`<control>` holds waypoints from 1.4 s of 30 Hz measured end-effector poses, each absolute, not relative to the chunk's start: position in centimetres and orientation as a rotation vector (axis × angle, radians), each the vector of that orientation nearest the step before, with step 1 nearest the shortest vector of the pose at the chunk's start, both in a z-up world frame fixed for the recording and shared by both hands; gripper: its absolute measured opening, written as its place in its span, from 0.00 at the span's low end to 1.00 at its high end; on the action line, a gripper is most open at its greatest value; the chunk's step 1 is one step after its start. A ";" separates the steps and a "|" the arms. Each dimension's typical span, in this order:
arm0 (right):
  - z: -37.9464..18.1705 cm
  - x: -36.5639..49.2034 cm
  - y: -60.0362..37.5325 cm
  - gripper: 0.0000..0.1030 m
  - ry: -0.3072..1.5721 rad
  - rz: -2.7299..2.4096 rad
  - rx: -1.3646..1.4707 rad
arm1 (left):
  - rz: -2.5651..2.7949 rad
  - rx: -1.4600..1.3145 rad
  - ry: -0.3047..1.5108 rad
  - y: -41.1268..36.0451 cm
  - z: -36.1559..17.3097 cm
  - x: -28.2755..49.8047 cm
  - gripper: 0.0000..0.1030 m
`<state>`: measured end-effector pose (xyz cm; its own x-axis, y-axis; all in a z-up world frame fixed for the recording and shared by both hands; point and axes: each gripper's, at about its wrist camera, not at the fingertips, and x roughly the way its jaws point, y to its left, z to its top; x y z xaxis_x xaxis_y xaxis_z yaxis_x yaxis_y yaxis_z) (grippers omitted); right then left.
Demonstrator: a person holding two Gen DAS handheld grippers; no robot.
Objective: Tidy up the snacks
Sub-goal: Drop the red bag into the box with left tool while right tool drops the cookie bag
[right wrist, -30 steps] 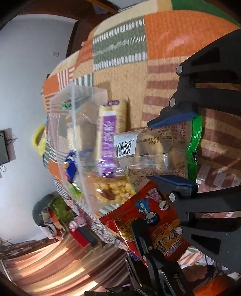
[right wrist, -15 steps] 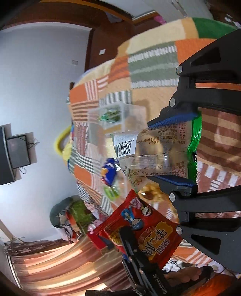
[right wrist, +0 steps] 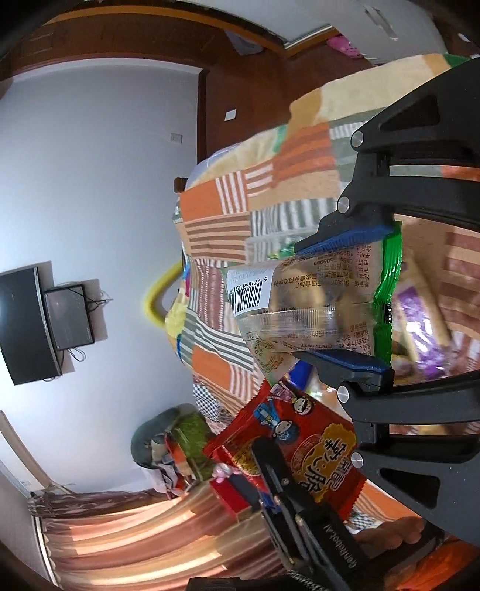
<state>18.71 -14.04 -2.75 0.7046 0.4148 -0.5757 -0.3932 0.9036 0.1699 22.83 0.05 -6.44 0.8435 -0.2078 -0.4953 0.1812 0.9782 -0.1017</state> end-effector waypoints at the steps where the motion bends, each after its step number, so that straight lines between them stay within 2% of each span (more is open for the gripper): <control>1: -2.8 19.1 -13.9 0.43 0.648 0.446 0.035 | -0.204 -0.056 0.532 0.1 -6.6 23.4 0.22; 16: -5.7 24.2 -11.5 0.43 0.733 0.401 0.015 | -0.156 -0.105 0.553 -0.2 -8.2 31.4 0.22; 25: -6.8 25.8 -10.9 0.43 0.787 0.395 -0.009 | -0.139 -0.152 0.654 0.4 -11.0 33.8 0.22; 28: -7.0 25.9 -10.8 0.45 0.813 0.415 -0.015 | -0.124 -0.130 0.665 0.3 -11.3 33.5 0.28; 30: -6.8 25.6 -10.9 0.45 0.810 0.415 -0.019 | -0.116 -0.123 0.660 0.4 -11.1 33.1 0.41; 32: -6.3 25.2 -10.9 0.47 0.808 0.422 -0.025 | -0.103 -0.116 0.645 0.7 -10.8 32.7 0.48; 42: -4.6 22.4 -12.3 0.59 0.778 0.454 -0.035 | -0.091 -0.027 0.600 1.5 -7.9 28.2 0.59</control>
